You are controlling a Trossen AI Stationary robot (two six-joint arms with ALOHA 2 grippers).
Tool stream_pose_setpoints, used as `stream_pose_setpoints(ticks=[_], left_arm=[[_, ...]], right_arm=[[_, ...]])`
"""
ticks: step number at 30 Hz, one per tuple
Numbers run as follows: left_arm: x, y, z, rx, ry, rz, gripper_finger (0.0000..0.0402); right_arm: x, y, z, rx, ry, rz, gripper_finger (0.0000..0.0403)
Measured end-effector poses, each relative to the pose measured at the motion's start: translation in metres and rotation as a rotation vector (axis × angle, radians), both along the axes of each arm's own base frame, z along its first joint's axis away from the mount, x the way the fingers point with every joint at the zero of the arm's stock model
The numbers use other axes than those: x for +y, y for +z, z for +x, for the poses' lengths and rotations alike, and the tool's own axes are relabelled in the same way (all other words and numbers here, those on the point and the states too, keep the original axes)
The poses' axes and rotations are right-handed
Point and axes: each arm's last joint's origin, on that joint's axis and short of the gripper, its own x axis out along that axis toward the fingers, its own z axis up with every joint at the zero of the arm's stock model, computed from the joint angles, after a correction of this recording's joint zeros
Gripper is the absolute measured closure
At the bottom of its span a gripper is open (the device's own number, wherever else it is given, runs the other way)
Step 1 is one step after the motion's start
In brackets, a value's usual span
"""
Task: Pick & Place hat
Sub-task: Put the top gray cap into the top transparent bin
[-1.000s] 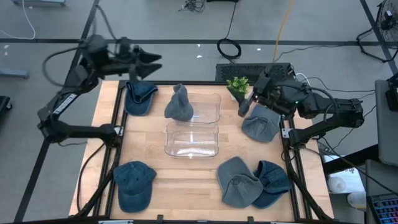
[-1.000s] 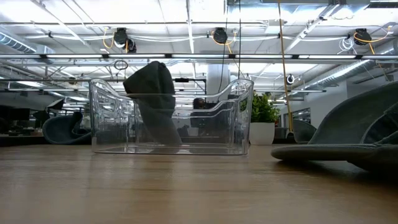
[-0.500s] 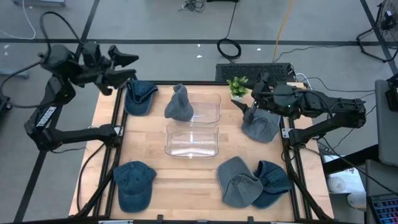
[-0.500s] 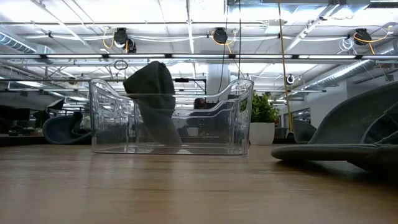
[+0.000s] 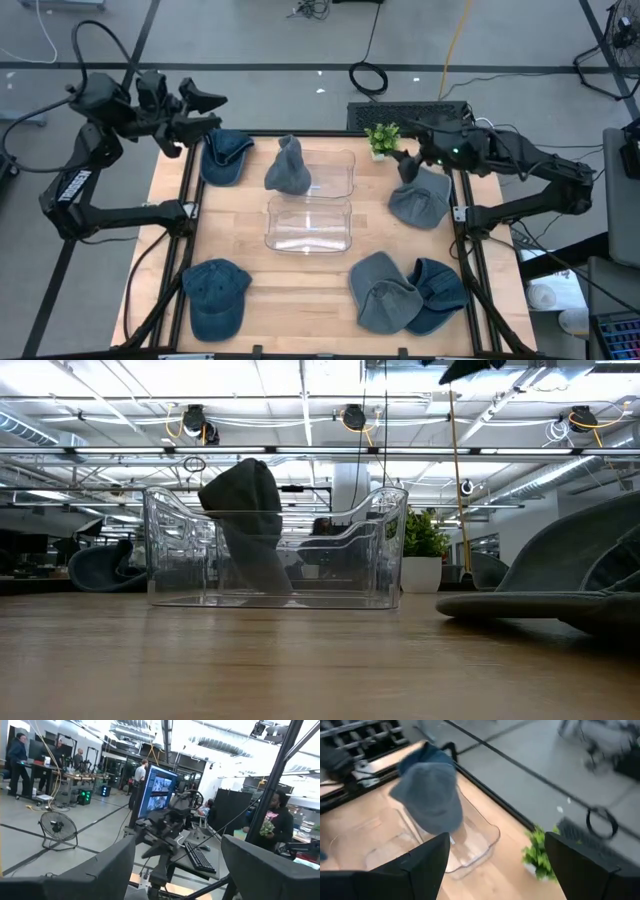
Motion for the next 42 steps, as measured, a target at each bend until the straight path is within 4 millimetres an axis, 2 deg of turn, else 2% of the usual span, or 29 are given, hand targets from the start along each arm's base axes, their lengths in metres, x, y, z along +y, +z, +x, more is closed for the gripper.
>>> stream_pose_setpoints(ticks=[12, 22, 32, 38, 42], left_arm=[[0.000, 0.000, 0.000, 0.003, -0.008, -0.015, 0.0085], [-0.001, 0.000, 0.000, 0.005, -0.038, -0.003, 0.0104], [-0.003, 0.000, 0.000, 0.011, -0.099, 0.019, 0.0085], [-0.003, 0.000, 0.000, 0.012, -0.101, 0.021, 0.0070], [-0.004, 0.000, 0.000, 0.016, -0.133, 0.045, 0.0070]], right_arm=[[-0.017, -0.031, 0.018, 0.038, -0.331, 0.296, 0.0090], [-0.031, -0.063, 0.036, 0.122, -0.609, 0.506, 0.0090], [-0.038, -0.098, 0.059, 0.237, -0.829, 0.571, 0.0090], [-0.039, -0.114, 0.063, 0.306, -0.965, 0.567, 0.0090], [-0.042, -0.133, 0.060, 0.290, -1.049, 0.576, 0.0090]])
